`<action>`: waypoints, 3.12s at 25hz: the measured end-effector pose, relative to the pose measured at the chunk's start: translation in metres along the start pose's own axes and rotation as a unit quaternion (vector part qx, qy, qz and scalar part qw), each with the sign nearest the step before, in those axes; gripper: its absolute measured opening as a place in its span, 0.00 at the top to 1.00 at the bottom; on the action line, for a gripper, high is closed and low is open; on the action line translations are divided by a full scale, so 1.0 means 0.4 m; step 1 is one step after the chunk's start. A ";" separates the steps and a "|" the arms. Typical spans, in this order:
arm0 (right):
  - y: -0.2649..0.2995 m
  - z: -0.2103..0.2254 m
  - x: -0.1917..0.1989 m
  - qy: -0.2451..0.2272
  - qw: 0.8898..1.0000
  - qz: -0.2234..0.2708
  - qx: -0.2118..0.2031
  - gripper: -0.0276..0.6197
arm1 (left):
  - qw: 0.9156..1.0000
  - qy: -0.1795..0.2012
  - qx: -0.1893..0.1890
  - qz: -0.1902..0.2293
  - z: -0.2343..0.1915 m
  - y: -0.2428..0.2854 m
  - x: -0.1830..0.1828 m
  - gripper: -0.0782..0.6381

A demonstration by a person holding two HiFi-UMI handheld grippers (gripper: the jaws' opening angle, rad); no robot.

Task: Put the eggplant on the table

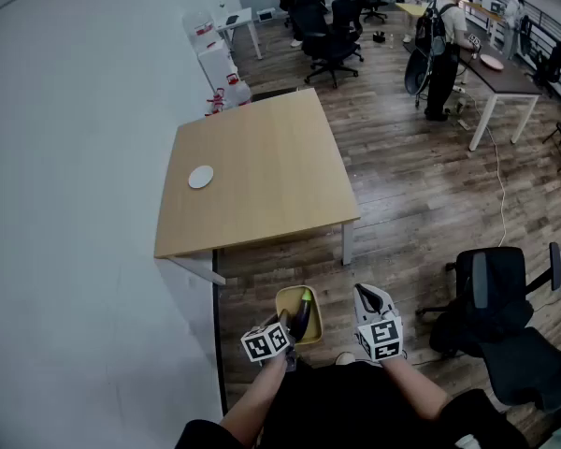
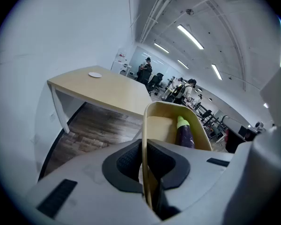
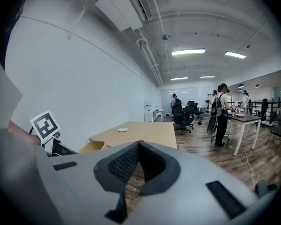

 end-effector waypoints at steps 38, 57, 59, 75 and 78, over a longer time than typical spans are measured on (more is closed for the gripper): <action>0.501 0.045 -0.155 0.005 0.998 -0.056 0.004 0.86 | 0.999 -0.025 0.009 -0.044 -0.246 0.341 -0.392 0.86; 0.801 0.001 -0.281 -0.009 0.997 -0.069 0.037 0.86 | 0.998 -0.006 0.049 -0.046 -0.410 0.564 -0.720 0.86; 0.826 0.014 -0.276 -0.006 0.997 -0.073 0.037 0.86 | 0.998 -0.011 0.045 -0.044 -0.418 0.593 -0.739 0.86; 1.221 0.163 -0.386 0.024 0.998 -0.047 -0.037 0.86 | 0.997 -0.049 0.018 -0.049 -0.441 0.866 -0.992 0.86; 1.281 0.216 -0.421 0.033 0.998 -0.046 -0.030 0.86 | 0.997 -0.031 0.021 -0.062 -0.430 0.942 -1.061 0.86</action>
Point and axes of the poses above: the fingertips, and each gripper's own axes: y forward along the fingers, z to its right, x out of its underside, the point moved 10 cm from there along -y, backward along the fingers, and after that the axes turned 2 degrees about -z, right-handed, at the moved point
